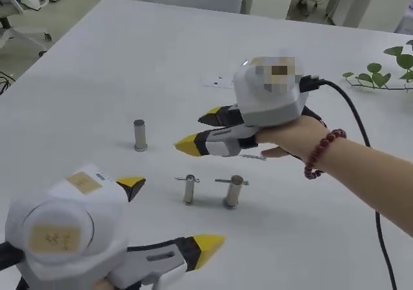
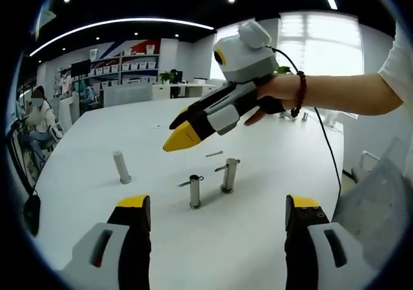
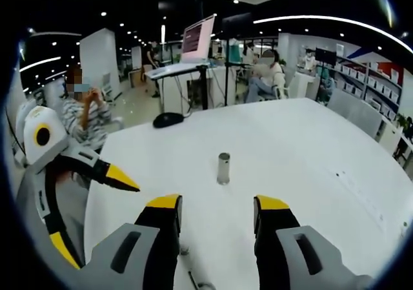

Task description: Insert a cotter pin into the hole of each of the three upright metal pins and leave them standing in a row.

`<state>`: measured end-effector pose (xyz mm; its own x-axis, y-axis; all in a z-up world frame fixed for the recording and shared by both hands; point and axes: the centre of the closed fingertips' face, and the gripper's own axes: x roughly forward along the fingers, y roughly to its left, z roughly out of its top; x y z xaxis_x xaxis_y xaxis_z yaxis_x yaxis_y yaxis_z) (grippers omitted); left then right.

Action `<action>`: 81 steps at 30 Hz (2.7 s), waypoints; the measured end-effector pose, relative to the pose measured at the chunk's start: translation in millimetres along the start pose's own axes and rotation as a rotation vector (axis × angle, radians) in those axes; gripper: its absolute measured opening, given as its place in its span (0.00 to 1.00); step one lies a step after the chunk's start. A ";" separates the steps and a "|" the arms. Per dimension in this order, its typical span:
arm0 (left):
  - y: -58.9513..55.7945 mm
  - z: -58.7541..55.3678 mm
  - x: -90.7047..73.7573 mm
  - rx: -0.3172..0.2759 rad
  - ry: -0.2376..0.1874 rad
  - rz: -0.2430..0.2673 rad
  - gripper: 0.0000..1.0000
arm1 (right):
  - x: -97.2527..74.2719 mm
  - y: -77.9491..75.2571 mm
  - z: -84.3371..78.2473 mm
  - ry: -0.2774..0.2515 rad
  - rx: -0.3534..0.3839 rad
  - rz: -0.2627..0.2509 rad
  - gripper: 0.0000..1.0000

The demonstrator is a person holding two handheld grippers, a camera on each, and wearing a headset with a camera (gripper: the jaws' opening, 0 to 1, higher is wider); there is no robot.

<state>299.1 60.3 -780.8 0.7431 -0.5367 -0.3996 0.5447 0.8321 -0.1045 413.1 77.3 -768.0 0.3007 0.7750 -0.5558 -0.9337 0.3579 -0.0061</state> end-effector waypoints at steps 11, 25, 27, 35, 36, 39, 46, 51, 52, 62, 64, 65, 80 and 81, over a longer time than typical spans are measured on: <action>17.8 6.3 -1.0 0.006 -0.033 0.036 0.93 | 32.9 -3.4 7.1 -0.027 -0.017 0.013 0.46; 23.2 -1.0 1.1 -0.001 -0.022 0.050 0.99 | 69.3 -6.1 22.5 -0.138 -0.006 0.045 0.42; 21.8 -0.5 1.8 0.010 -0.023 0.048 0.99 | 74.4 -6.7 23.6 -0.141 -0.006 0.047 0.42; 18.1 -0.1 4.1 0.017 -0.023 0.043 0.99 | 90.9 -12.9 22.5 -0.158 0.043 0.049 0.39; 18.2 -0.1 4.1 0.016 -0.023 0.044 0.98 | 92.9 -13.7 22.0 -0.162 0.053 0.052 0.38; 20.0 -1.5 4.9 0.008 -0.017 0.047 0.97 | 97.9 -14.6 20.9 -0.165 0.073 0.058 0.35; 22.9 -1.7 5.3 -0.008 -0.013 0.053 0.94 | 110.0 -15.7 15.6 -0.156 0.075 0.073 0.31; 24.5 -2.9 5.3 -0.017 -0.008 0.055 0.92 | 114.2 -15.1 16.7 -0.149 0.081 0.069 0.30; 24.6 -3.2 5.4 -0.022 -0.007 0.054 0.91 | 115.5 -15.6 17.3 -0.150 0.081 0.069 0.29; 25.3 -4.0 5.1 -0.037 -0.006 0.055 0.88 | 119.5 -17.4 18.9 -0.154 0.079 0.057 0.19; 26.1 -4.3 4.9 -0.036 -0.004 0.058 0.88 | 120.6 -18.5 19.6 -0.153 0.083 0.052 0.18; 26.6 -4.6 4.9 -0.035 -0.002 0.061 0.87 | 121.7 -18.7 20.0 -0.153 0.080 0.050 0.18; 26.5 -2.5 4.5 -0.030 -0.009 0.057 0.88 | 121.1 -18.5 20.7 -0.148 0.043 0.036 0.14; 26.3 -2.7 4.5 -0.030 -0.008 0.056 0.88 | 120.8 -19.3 20.5 -0.146 0.054 0.034 0.14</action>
<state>315.7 80.1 -787.8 0.7752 -0.4904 -0.3982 0.4904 0.8645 -0.1099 471.4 174.7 -818.0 0.2978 0.8534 -0.4277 -0.9332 0.3547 0.0579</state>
